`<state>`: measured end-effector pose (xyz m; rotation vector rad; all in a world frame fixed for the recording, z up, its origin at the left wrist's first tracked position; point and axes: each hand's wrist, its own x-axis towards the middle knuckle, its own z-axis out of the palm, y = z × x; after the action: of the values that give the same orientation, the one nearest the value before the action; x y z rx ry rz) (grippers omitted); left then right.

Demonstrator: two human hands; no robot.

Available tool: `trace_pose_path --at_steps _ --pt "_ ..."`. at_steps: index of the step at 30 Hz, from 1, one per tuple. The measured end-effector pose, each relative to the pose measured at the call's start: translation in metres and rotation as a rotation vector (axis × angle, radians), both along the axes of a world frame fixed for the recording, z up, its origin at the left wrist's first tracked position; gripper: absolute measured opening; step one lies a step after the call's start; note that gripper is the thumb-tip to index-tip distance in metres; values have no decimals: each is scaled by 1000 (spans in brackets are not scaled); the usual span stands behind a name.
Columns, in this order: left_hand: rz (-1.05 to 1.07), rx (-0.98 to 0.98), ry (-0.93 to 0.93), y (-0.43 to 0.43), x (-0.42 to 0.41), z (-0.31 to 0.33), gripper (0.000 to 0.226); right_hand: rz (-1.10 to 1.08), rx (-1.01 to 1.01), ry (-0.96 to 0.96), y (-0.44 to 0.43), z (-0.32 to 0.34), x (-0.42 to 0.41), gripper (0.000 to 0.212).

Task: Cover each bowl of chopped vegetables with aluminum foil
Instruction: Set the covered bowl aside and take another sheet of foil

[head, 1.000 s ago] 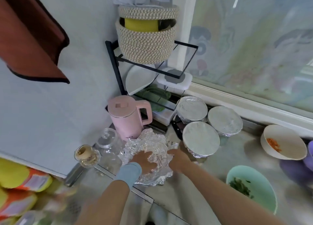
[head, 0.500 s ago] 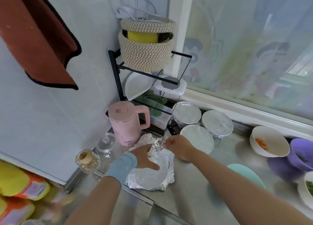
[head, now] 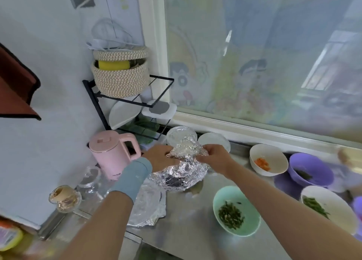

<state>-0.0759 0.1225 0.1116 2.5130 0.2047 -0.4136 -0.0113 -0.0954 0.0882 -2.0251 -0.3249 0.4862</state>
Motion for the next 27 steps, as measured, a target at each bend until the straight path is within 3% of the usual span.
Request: trace_pose_path --at_steps 4,8,10,13,16,18,20,24,27 --pt "-97 -58 -36 -72 11 -5 21 -147 -96 -111 -73 -5 8 21" --pt "-202 -43 -60 -144 17 -27 27 -123 -248 -142 -141 -15 5 13" --pt "-219 -66 -35 -174 15 -41 28 -143 -211 -16 -170 -31 5 25" --pt "-223 -75 14 -205 8 -60 21 -211 -37 375 -202 -43 -1 27" --pt "-282 -99 176 -220 -1 -81 32 -234 2 502 -222 -56 -8 33" --pt "-317 -125 301 -223 -5 -92 43 -271 -70 449 -228 -72 -14 25" --pt "-282 -131 326 -221 -4 -99 39 -237 -193 367 -231 -89 -21 13" --pt "-41 -115 76 -207 2 -115 20 -110 -325 262 -224 -109 -29 11" --pt "-7 -35 -35 -196 4 -131 31 -127 -404 206 -216 -117 -34 17"
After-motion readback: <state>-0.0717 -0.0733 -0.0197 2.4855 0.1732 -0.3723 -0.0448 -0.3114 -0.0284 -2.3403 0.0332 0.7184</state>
